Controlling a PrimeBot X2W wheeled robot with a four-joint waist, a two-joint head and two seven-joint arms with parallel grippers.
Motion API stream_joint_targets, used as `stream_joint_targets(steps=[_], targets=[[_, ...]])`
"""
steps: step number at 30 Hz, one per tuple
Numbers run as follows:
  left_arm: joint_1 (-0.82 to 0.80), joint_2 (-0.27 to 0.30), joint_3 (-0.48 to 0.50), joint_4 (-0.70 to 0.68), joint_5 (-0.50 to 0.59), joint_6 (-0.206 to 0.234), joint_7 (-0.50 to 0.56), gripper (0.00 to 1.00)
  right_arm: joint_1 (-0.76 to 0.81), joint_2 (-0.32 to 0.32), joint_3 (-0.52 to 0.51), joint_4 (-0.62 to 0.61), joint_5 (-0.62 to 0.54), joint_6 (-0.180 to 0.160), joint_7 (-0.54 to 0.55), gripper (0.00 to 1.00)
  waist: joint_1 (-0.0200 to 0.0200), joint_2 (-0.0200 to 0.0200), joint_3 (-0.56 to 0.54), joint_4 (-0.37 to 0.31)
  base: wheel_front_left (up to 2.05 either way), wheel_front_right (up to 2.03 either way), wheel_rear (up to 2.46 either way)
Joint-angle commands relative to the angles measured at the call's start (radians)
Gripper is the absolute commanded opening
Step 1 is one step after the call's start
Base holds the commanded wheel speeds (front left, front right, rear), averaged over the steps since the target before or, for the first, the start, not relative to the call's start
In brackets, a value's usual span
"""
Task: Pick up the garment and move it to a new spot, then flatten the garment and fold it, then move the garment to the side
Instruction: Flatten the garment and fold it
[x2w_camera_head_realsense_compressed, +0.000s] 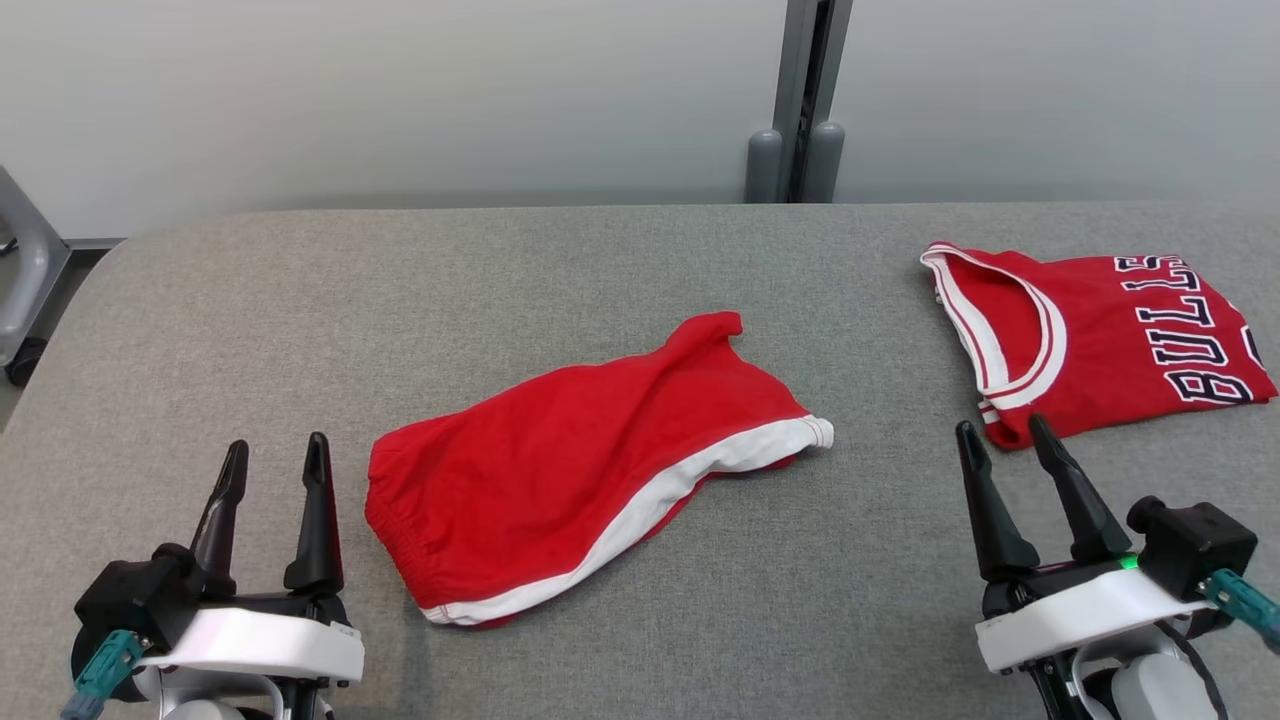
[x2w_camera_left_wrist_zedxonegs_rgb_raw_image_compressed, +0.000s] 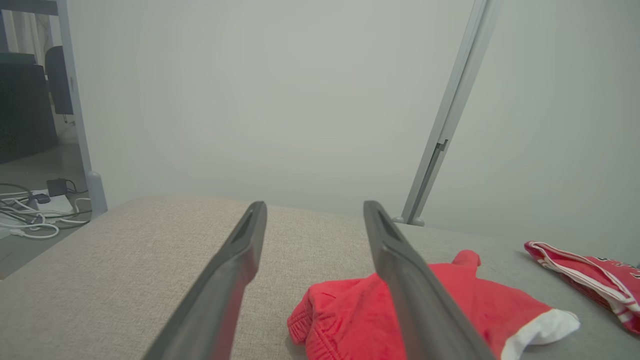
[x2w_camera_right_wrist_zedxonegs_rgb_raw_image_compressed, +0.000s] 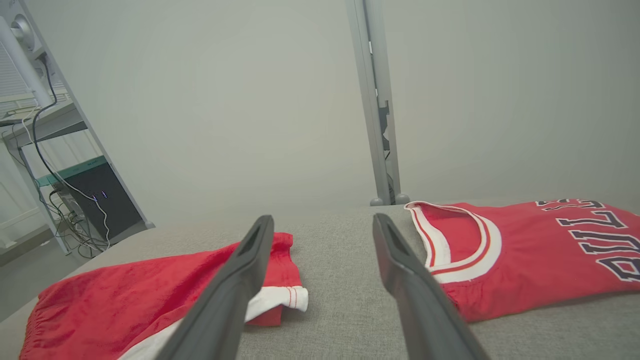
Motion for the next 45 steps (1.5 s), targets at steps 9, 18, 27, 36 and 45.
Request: stream_joint_targets(steps=[9,18,27,36,45], targets=[[-0.005,0.001,-0.019,0.000,-0.007,0.006,-0.001,1.00,-0.149,-0.029,0.120,0.235,0.085,0.001,0.061,1.00,0.0000,-0.0001,0.004,0.026,0.00,0.00,0.00],[-0.012,0.006,-0.032,-0.003,-0.012,0.006,0.004,1.00,-0.322,-0.019,0.197,0.501,0.293,0.001,0.173,1.00,0.0000,-0.0001,0.015,0.076,0.00,0.00,0.00],[-0.020,0.009,-0.041,-0.007,-0.017,0.010,0.008,1.00,-0.424,-0.032,0.263,0.632,0.481,0.001,0.347,1.00,0.0000,-0.0001,0.024,0.112,0.00,0.00,0.00],[-0.025,0.011,-0.048,-0.003,-0.023,0.013,0.005,1.00,-0.499,-0.042,0.310,0.721,0.559,0.001,0.414,1.00,0.0000,-0.0001,0.036,0.141,0.00,0.00,0.00],[-0.030,0.013,-0.046,0.005,-0.028,0.018,0.003,1.00,-0.517,-0.051,0.359,0.728,0.606,0.001,0.388,0.00,0.0000,-0.0001,0.040,0.147,0.00,0.00,0.00]])
